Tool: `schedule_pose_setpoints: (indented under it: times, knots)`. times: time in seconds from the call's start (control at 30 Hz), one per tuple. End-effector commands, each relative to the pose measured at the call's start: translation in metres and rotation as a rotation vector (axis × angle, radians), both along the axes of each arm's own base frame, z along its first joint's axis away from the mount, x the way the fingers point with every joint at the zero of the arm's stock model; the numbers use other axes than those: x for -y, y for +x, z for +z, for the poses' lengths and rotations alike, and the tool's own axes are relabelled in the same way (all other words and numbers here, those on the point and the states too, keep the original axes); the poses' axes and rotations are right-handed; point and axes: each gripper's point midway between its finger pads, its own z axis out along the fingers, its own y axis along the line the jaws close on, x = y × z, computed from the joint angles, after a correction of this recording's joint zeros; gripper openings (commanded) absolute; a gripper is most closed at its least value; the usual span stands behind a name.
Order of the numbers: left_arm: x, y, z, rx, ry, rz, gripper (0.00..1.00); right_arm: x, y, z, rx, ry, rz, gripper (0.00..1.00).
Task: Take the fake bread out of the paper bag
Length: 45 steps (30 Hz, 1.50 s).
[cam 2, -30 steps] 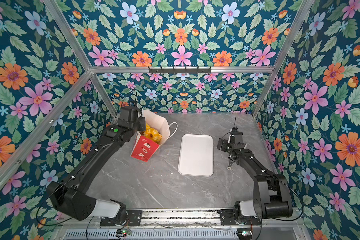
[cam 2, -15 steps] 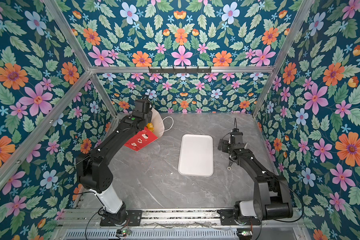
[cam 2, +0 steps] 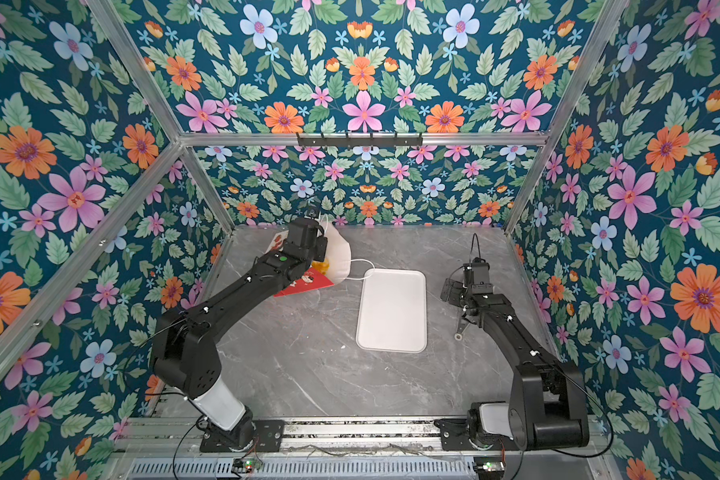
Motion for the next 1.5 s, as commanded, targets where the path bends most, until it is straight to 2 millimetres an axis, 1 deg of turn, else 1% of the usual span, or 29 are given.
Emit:
schedule_pose_setpoints:
  times: [0.0, 0.07, 0.17, 0.3, 0.47, 0.6, 0.73, 0.77, 0.8, 0.93, 1.1, 1.13, 1.23, 1.27, 1.3, 1.37, 1.4, 1.43, 1.47]
  knots:
    - [0.019, -0.007, 0.016, 0.086, -0.079, -0.051, 0.00, 0.014, -0.025, -0.014, -0.117, -0.023, -0.078, 0.99]
    - [0.023, -0.016, 0.013, 0.092, -0.094, -0.071, 0.00, 0.017, -0.033, -0.022, -0.161, 0.003, -0.092, 0.99]
    - [0.027, -0.028, 0.008, 0.092, -0.132, -0.106, 0.00, 0.015, -0.040, -0.038, -0.222, 0.067, -0.097, 0.99]
    - [0.032, -0.043, 0.005, 0.099, -0.175, -0.158, 0.00, 0.016, -0.041, -0.057, -0.296, 0.097, -0.105, 0.99]
    - [0.033, -0.057, 0.003, 0.109, -0.204, -0.202, 0.00, 0.019, -0.030, -0.071, -0.325, 0.106, -0.119, 0.99]
    - [0.031, -0.064, 0.001, 0.111, -0.209, -0.213, 0.00, 0.025, -0.021, -0.081, -0.349, 0.116, -0.133, 0.99]
    - [0.032, -0.069, -0.004, 0.105, -0.212, -0.232, 0.00, 0.026, -0.012, -0.085, -0.373, 0.127, -0.131, 0.99]
    - [0.032, -0.070, -0.005, 0.103, -0.215, -0.236, 0.00, 0.028, -0.008, -0.082, -0.363, 0.123, -0.131, 0.99]
    - [0.032, -0.071, -0.005, 0.102, -0.218, -0.239, 0.00, 0.028, -0.008, -0.090, -0.392, 0.120, -0.130, 0.98]
    - [0.032, -0.075, -0.008, 0.101, -0.231, -0.247, 0.00, 0.033, -0.005, -0.098, -0.428, 0.097, -0.119, 0.92]
    - [0.033, -0.077, -0.009, 0.100, -0.242, -0.253, 0.00, 0.034, -0.009, -0.106, -0.453, 0.077, -0.101, 0.76]
    - [0.033, -0.077, -0.010, 0.100, -0.243, -0.253, 0.00, 0.035, -0.010, -0.107, -0.457, 0.074, -0.102, 0.69]
    - [0.033, -0.076, -0.011, 0.099, -0.239, -0.254, 0.00, 0.035, -0.011, -0.105, -0.446, 0.071, -0.103, 0.42]
    - [0.032, -0.076, -0.011, 0.101, -0.236, -0.250, 0.00, 0.035, -0.012, -0.104, -0.439, 0.071, -0.104, 0.29]
    - [0.032, -0.076, -0.010, 0.105, -0.234, -0.248, 0.00, 0.035, -0.012, -0.102, -0.431, 0.071, -0.102, 0.19]
    - [0.031, -0.075, -0.011, 0.105, -0.225, -0.243, 0.00, 0.032, -0.013, -0.097, -0.411, 0.083, -0.098, 0.04]
    - [0.030, -0.074, -0.010, 0.109, -0.221, -0.238, 0.00, 0.028, -0.012, -0.092, -0.391, 0.095, -0.089, 0.00]
    - [0.029, -0.074, -0.010, 0.108, -0.217, -0.237, 0.00, 0.024, -0.012, -0.087, -0.372, 0.104, -0.076, 0.00]
    - [0.028, -0.074, -0.010, 0.109, -0.213, -0.235, 0.00, 0.015, -0.009, -0.075, -0.332, 0.118, -0.042, 0.00]
